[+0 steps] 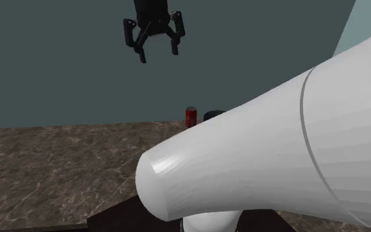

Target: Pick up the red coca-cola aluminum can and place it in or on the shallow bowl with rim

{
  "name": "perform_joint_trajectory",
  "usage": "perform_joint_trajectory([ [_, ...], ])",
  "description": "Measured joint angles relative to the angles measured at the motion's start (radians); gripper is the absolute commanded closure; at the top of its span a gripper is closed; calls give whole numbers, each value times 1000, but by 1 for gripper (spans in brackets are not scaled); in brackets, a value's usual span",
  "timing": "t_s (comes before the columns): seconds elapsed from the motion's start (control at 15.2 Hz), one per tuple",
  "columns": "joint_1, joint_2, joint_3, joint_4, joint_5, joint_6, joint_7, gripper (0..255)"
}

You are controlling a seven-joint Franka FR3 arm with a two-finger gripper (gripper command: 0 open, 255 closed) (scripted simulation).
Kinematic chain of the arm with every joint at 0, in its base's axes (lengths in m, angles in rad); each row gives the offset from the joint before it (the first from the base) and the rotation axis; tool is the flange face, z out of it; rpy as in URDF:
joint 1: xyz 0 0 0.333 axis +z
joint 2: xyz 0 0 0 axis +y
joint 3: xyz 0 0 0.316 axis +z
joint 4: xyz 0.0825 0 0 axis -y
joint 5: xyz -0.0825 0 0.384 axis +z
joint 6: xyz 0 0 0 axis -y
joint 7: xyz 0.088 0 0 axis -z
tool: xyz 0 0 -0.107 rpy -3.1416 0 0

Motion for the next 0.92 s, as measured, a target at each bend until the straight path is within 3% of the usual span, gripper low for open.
perform_joint_trajectory([
  [0.26, -10, 38, -29, -24, -15, 66, -18, 0],
  [0.92, -47, 302, -161, -63, -54, 392, -103, 0],
])
